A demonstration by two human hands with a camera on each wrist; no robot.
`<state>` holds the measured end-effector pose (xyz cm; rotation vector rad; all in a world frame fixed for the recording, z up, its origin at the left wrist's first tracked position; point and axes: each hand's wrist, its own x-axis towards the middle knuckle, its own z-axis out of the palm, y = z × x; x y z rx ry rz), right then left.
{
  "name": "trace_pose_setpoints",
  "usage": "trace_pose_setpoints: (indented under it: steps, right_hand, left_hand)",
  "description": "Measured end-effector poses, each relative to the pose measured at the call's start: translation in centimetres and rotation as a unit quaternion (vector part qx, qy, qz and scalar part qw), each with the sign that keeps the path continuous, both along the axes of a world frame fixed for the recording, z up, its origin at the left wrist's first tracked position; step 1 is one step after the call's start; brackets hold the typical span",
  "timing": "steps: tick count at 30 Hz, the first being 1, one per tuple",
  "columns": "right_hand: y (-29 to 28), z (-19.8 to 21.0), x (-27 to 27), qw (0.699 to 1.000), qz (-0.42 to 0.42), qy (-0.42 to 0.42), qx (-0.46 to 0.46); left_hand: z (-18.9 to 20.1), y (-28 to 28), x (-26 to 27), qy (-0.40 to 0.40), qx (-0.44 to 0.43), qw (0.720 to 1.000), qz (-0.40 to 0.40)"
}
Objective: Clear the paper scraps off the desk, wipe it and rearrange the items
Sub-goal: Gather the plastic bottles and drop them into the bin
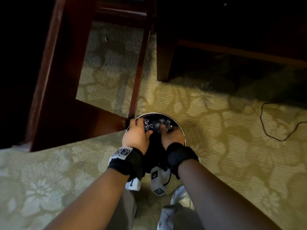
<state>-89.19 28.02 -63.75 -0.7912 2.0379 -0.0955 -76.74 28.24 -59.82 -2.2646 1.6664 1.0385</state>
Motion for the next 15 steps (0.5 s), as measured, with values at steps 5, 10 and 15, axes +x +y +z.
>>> trace_pose_setpoints:
  steps: [5, 10, 15]
  right_hand:
    - [1.3, 6.2, -1.4, 0.999, -0.018, -0.046, 0.008]
    - [3.0, 16.6, -2.7, 0.997, 0.051, -0.063, -0.007]
    - [3.6, 31.2, -4.1, 0.986, 0.156, -0.054, -0.039]
  left_hand:
    - [5.1, 1.8, 0.7, 0.017, 0.003, 1.0, 0.006]
    - [16.1, 3.5, -1.2, 0.016, 0.045, 0.997, -0.057]
    - [29.2, 4.0, -2.9, -0.001, 0.04, 0.99, -0.132]
